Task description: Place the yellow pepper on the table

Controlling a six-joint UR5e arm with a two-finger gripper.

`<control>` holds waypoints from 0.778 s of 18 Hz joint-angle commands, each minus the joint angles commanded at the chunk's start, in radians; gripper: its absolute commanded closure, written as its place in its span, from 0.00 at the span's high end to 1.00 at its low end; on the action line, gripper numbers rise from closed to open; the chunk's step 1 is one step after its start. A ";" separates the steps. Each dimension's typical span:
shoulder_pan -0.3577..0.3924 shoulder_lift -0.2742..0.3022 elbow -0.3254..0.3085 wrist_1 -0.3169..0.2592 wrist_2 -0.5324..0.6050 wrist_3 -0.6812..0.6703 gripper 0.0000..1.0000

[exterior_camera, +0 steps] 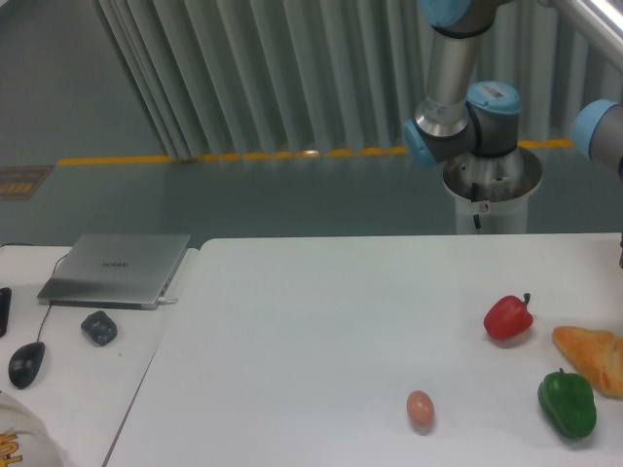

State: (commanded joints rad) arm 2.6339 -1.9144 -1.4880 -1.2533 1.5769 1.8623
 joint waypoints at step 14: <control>0.107 0.049 -0.009 0.015 0.011 -0.090 1.00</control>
State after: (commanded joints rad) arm 2.7410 -1.8654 -1.4972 -1.2379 1.5877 1.7718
